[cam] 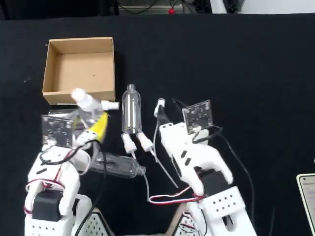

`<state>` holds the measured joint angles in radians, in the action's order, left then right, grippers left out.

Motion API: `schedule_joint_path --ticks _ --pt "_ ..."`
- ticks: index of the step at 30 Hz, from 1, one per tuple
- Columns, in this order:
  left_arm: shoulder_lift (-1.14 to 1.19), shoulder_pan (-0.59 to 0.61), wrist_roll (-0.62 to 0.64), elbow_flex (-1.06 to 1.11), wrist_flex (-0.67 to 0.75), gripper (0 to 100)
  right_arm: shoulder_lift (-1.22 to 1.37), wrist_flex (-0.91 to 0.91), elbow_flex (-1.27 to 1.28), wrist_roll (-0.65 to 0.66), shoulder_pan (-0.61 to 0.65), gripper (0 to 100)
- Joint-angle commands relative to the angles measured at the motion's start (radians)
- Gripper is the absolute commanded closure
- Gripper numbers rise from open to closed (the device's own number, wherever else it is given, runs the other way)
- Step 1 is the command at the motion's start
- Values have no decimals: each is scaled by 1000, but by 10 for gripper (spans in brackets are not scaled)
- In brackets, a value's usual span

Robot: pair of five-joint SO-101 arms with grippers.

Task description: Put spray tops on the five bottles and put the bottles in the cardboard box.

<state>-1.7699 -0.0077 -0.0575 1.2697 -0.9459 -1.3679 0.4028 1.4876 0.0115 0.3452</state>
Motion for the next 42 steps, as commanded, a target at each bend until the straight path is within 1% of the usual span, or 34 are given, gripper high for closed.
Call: schedule_joint_path --ticks 1,5,11,13,17,22,25,28,32,38,42 --pt "132 105 -17 -125 101 827 27 -103 44 12 -11 874" --pt "371 165 -20 -240 187 827 59 -195 82 12 -11 874" --pt "715 249 -21 -401 456 827 128 -242 88 14 -11 874" --pt "824 259 -23 -438 537 827 156 -253 84 14 -9 874" --pt "1046 252 -86 -532 646 827 205 -281 76 14 -9 874" --pt "1338 259 -69 -661 830 827 234 -296 74 14 -9 874" --pt "1505 255 -71 -742 908 827 239 -295 67 14 -9 874" --pt "1651 259 -71 -817 954 827 239 -295 67 14 -9 874" --pt "1775 274 -72 -888 967 827 239 -295 67 14 -9 874" --pt "1840 271 -71 -964 967 827 239 -295 67 14 -9 874" --pt "1840 274 -71 -967 967 827 236 -292 67 14 -14 874"
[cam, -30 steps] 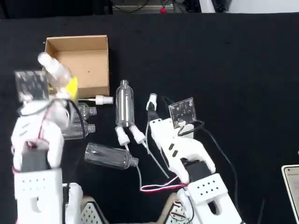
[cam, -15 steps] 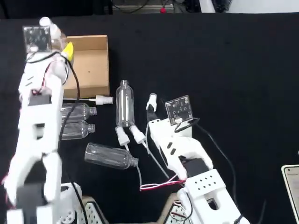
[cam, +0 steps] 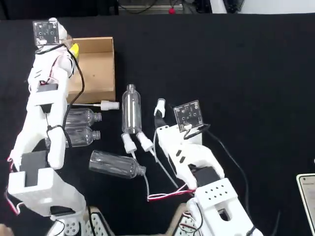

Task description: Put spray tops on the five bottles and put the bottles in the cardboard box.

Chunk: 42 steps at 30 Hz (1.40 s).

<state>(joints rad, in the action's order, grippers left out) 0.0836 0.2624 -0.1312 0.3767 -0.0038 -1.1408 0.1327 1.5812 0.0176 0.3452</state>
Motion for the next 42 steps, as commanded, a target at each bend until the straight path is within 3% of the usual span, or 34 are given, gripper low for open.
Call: schedule_joint_path --ticks 1,14,19,26,34,42 --pt "-15 5 3 -70 25 827 5 -20 -28 8 -15 874" --pt "17 -18 -8 -79 28 827 7 -15 -38 8 -9 874" --pt "103 -27 -137 -102 101 827 7 -15 -38 8 -12 874" --pt "163 -24 -69 -113 206 827 8 -15 -38 8 -11 874" --pt "173 -16 -58 -199 138 827 8 -15 -38 8 -14 874" --pt "345 -8 -57 -315 129 827 7 -15 -36 8 -14 874"
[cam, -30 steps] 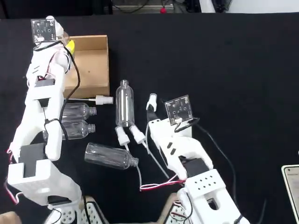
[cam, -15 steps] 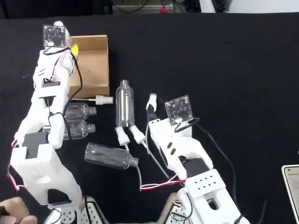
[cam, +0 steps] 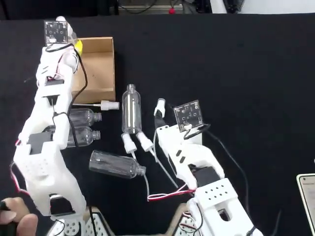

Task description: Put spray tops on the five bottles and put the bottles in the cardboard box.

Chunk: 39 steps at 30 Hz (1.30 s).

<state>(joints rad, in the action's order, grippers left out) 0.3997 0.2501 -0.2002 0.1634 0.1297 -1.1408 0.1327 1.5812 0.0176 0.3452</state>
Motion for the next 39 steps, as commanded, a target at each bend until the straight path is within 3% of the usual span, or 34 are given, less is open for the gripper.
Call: schedule_joint_path --ticks 1,9,39 --pt "37 4 12 -113 -5 827 7 -15 -36 8 -14 874" --pt "43 42 87 -133 2 827 7 -15 -36 8 -14 874" --pt "140 68 89 -222 -5 825 7 -15 -36 8 -14 874"
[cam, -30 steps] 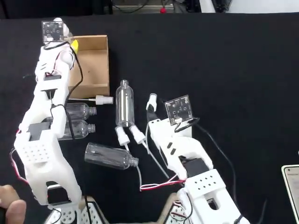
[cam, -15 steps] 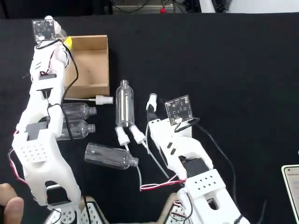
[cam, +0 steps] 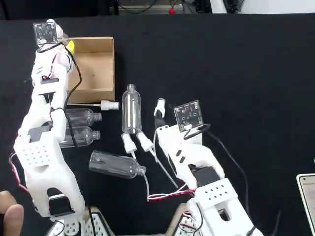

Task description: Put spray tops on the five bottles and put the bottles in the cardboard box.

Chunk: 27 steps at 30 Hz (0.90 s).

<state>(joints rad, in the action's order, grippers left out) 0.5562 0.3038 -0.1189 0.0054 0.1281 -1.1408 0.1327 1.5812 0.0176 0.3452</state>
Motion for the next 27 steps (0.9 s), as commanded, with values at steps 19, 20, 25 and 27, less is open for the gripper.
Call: schedule_joint_path --ticks 19,20,25,27 --pt "-23 33 55 -65 -3 747 7 -15 -36 8 -14 874" --pt "-23 35 54 -65 -3 746 7 -15 -36 8 -14 874" --pt "-14 38 54 -87 -3 748 7 -15 -36 8 -14 874" --pt "-14 38 54 -82 -3 748 7 -15 -36 8 -14 874"
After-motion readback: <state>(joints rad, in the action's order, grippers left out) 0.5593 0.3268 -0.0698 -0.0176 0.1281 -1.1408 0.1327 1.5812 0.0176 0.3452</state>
